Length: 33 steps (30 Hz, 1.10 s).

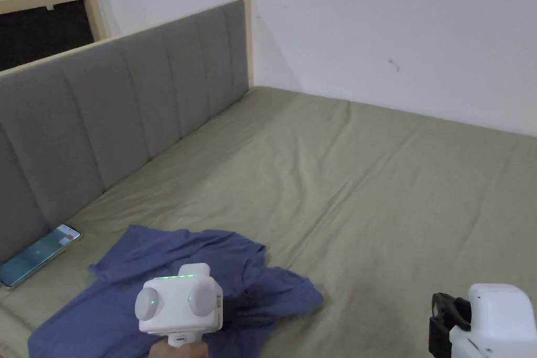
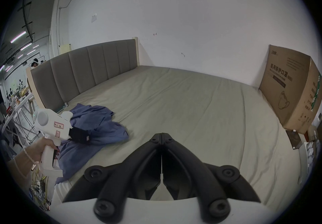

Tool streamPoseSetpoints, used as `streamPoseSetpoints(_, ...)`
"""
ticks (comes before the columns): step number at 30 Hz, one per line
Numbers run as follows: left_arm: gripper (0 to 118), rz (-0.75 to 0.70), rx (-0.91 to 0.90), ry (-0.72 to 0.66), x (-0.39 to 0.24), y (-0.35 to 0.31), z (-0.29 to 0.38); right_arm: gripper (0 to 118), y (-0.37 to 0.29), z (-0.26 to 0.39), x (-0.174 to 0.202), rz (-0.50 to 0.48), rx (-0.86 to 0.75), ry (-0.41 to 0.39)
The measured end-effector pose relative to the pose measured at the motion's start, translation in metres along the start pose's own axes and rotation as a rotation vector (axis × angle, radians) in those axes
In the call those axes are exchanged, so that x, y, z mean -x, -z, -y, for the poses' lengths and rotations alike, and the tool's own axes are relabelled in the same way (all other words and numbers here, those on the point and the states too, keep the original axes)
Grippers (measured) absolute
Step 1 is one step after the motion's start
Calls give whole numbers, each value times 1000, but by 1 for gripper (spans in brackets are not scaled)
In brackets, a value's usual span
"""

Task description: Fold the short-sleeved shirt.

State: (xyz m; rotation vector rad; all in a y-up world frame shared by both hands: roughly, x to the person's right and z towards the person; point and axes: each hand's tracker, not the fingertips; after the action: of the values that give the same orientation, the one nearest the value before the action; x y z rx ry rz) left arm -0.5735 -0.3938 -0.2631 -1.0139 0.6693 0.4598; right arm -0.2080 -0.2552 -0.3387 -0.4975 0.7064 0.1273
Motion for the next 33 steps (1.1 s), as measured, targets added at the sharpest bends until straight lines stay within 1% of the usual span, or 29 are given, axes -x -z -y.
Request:
streamPoseSetpoints(1,45,-28,-11,-1,1,0,-1,0,2,4,-4,2,13,15)
streamPoseSetpoints(2,16,-46,-2,11,-1,-5,-4,0,2,6,-6,-1,26,30)
streamPoseSetpoints(3,11,-89,3,33,0,-5,-5,0,0,11,-10,2,46,30)
streamPoseSetpoints(4,11,-45,17,20,6,-4,-5,0,3,11,-9,10,47,41)
streamPoseSetpoints(7,11,-1,34,-30,14,-6,-11,0,-3,20,-20,53,61,51)
streamPoseSetpoints(8,11,14,38,-58,17,-6,-11,0,4,19,-23,64,67,66)
streamPoseSetpoints(10,11,33,35,-73,20,-11,-13,0,2,21,-34,65,63,112)
streamPoseSetpoints(11,11,51,31,-106,22,-13,-12,0,-1,22,-39,66,63,125)
streamPoseSetpoints(12,11,61,20,-109,26,-16,-11,0,1,18,-39,67,39,123)
streamPoseSetpoints(14,11,106,12,-179,29,-26,-13,0,-4,17,-45,82,31,128)
streamPoseSetpoints(15,11,118,-4,-199,30,-33,-16,0,-7,19,-51,129,25,102)
streamPoseSetpoints(17,11,181,-29,-197,28,-49,-20,0,-6,17,-60,139,11,104)
streamPoseSetpoints(18,11,212,-56,-196,23,-57,-27,0,-8,17,-65,155,6,117)
streamPoseSetpoints(19,11,262,-77,-213,18,-67,-30,0,-12,17,-70,137,-13,135)
streamPoseSetpoints(20,11,307,-96,-214,12,-75,-33,0,-15,17,-76,149,-14,161)
streamPoseSetpoints(21,11,345,-105,-212,2,-84,-37,0,-17,12,-73,162,-16,187)
streamPoseSetpoints(23,11,339,-122,-115,-30,-102,-47,0,-27,13,-83,174,2,218)
streamPoseSetpoints(24,11,340,-140,-77,-46,-112,-47,0,-29,11,-91,191,-14,218)
streamPoseSetpoints(25,11,394,-154,-31,-64,-122,-48,0,-35,9,-98,218,-37,213)
streamPoseSetpoints(26,11,443,-165,-17,-80,-129,-50,0,-41,8,-104,241,-52,211)
streamPoseSetpoints(27,11,526,-171,-37,-97,-140,-49,0,-48,8,-110,265,-52,205)
streamPoseSetpoints(28,11,609,-170,-15,-116,-150,-49,0,-56,3,-115,284,-71,211)
streamPoseSetpoints(29,11,657,-172,0,-134,-159,-47,0,-64,1,-121,307,-93,227)
streamPoseSetpoints(30,11,685,-179,31,-157,-171,-46,0,-73,-1,-127,325,-110,241)
streamPoseSetpoints(31,11,703,-189,111,-183,-183,-43,0,-83,-2,-135,348,-118,248)
streamPoseSetpoints(32,11,724,-195,150,-203,-194,-38,0,-93,-6,-139,370,-135,256)
streamPoseSetpoints(33,11,774,-199,196,-227,-206,-30,0,-105,-7,-145,394,-156,255)
